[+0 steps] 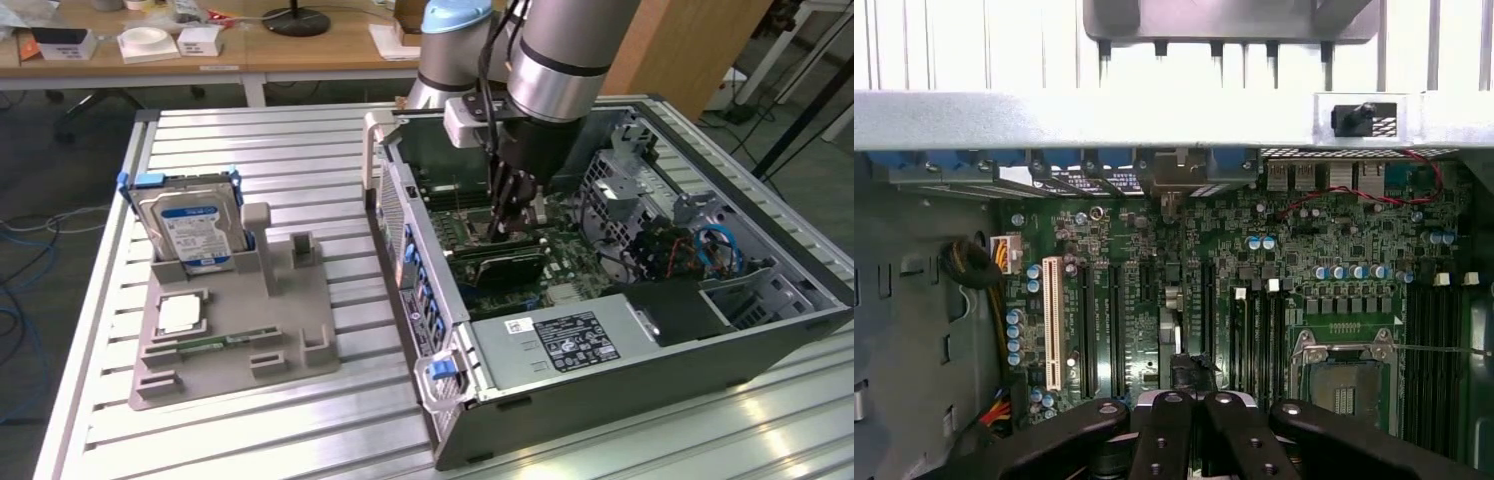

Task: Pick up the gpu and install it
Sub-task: 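Press down on the gpu until it lock into place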

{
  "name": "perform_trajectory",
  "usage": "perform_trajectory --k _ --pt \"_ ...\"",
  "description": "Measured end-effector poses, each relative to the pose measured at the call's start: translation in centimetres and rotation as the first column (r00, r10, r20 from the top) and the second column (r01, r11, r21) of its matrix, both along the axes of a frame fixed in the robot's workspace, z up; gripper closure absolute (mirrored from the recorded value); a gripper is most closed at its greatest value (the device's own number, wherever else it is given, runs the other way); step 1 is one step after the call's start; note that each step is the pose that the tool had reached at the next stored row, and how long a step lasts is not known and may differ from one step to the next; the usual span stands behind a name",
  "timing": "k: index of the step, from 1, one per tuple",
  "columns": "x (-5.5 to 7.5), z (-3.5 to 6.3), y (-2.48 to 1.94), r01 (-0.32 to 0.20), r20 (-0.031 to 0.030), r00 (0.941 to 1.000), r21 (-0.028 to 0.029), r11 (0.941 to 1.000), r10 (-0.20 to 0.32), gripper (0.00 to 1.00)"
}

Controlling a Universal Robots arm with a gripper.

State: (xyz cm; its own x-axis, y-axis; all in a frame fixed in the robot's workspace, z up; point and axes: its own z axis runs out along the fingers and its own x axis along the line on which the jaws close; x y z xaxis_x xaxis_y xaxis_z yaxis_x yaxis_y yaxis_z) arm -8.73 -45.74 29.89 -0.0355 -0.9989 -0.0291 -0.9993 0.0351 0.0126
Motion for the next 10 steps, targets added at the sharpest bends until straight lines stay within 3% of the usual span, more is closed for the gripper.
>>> perform_trajectory --k 4,5,6,9,10 --pt "-0.02 0.0 0.0 0.0 -0.0001 1.0 0.0002 1.0 0.0 0.89" --pt "-0.04 0.0 0.0 0.0 -0.0033 1.0 0.0001 1.0 0.0 0.89" --pt "-0.08 0.0 0.0 0.0 -0.0116 0.9999 0.0002 1.0 0.0 0.89" --pt "-0.16 0.0 0.0 0.0 -0.0541 0.9985 0.0001 1.0 0.0 0.89" --pt "-0.17 -0.01 0.0 0.0 -0.0609 0.9981 0.0 1.0 0.0 0.89"
